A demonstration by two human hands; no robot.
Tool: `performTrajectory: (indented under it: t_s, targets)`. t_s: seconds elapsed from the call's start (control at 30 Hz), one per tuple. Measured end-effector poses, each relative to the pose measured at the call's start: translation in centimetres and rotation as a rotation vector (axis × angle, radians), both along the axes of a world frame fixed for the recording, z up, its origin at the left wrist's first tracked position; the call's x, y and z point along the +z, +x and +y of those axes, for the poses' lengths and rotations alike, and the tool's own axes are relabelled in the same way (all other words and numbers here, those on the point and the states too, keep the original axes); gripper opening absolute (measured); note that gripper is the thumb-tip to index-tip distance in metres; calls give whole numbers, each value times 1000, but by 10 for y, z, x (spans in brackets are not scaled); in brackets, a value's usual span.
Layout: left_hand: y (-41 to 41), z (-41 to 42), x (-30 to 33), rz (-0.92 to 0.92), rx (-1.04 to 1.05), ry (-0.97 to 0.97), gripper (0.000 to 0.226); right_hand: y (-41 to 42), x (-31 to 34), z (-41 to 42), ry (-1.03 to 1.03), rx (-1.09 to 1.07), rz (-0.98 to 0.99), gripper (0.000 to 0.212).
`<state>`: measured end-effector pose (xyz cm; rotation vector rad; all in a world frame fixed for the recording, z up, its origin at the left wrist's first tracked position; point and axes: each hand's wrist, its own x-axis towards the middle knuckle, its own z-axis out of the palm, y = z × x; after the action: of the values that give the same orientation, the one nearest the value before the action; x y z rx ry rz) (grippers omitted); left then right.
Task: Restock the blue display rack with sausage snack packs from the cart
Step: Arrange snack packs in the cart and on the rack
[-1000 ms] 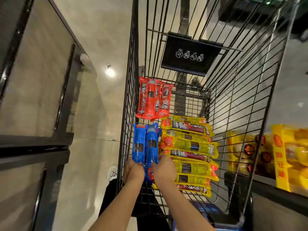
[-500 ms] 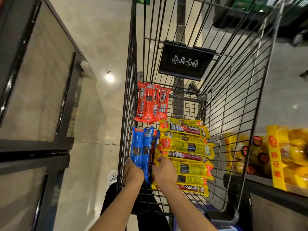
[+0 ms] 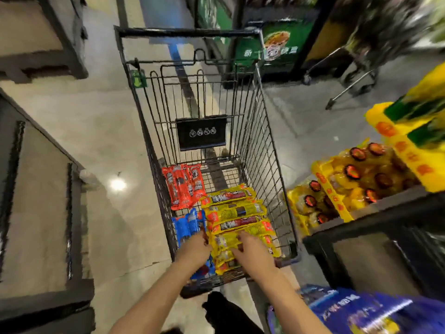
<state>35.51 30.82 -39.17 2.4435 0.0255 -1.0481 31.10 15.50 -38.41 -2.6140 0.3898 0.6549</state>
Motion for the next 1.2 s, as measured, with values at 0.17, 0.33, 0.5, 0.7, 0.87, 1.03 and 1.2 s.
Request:
performTrajectory:
  t_s: [0.17,0.33,0.5,0.7,0.87,1.03,1.2]
  targets:
    - [-24,19,41,-334,-470,68,40,-71,40,6,-72,-149,-171,34]
    - [-68,33,66,-510,-759,-134,41,-168,64,23,-92,-462,-270,42]
    - [-136,19,92,-344,-1004,-222,88,-281,81,39,-173,-739,-313,43]
    - [-224,-19,91,-357,-1220,-287,64,-407,91,54,-190,-1019,-369,40]
    - [-313,-59,98,-343,-1319,-269,54,-523,96,64,-190,-1191,-281,48]
    - [-406,-84,97,-367,-1356,-309,45,-634,98,64,-255,-1311,-219,48]
    - [-479,-104,109,-409,-1387,-381,57,-696,100,46,-266,-1335,-221,40]
